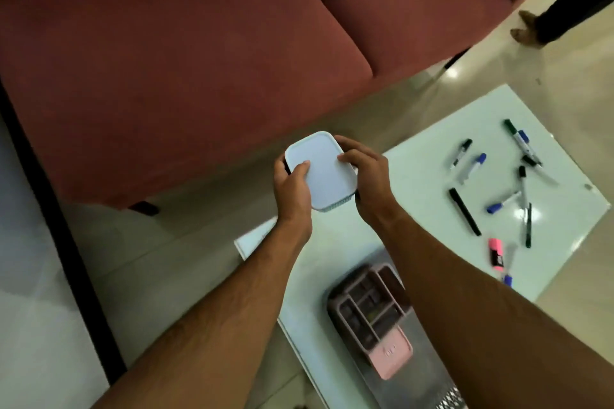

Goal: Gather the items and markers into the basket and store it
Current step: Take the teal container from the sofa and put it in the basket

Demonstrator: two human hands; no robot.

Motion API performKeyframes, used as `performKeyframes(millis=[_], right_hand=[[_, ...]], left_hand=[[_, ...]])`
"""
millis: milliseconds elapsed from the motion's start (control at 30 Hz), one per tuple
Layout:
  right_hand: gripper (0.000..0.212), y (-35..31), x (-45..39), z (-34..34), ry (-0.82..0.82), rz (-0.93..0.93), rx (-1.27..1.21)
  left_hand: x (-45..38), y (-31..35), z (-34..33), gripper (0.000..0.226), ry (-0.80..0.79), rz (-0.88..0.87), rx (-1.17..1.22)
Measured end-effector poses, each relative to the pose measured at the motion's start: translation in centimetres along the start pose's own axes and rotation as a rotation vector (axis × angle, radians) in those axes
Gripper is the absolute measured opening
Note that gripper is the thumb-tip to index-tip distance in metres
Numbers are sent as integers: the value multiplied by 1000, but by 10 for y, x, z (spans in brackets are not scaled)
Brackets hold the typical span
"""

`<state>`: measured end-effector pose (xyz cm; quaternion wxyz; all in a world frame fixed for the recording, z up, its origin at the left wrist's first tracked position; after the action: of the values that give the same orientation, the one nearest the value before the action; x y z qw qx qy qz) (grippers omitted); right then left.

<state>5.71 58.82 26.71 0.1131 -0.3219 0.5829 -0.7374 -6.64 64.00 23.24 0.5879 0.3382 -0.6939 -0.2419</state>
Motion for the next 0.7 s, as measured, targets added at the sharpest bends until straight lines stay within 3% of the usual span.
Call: performKeyframes(millis=[133,300,433,567,700], right_hand=[[28,20,21,72,-42,0,72],[30,44,42,173,-17,31,150],[31,68,58,243,37,-23,95],[31,88,73,289,100,-47,138],[29,107,90,320,85,-54,216]], left_hand=[[51,-57,-17,36,50,-16,-42],[118,-118,-42,43,-23,-63,-148],[164,-149,-62,33,-69,-204,-247],[192,-187,-66,48,-74,-284,-398],[226,-220,-56,45,-22,-342,-524]])
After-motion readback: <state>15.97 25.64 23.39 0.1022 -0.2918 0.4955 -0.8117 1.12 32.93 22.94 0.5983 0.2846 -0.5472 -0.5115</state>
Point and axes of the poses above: each hand's wrist, its own x-axis away from the middle knuckle, its own z-axis out of the back of the hand, y = z × x, the point moved 4 cm from there along -x, towards the middle knuckle, and after that the axes turned 8 degrees about y, right-handed, at the moved point
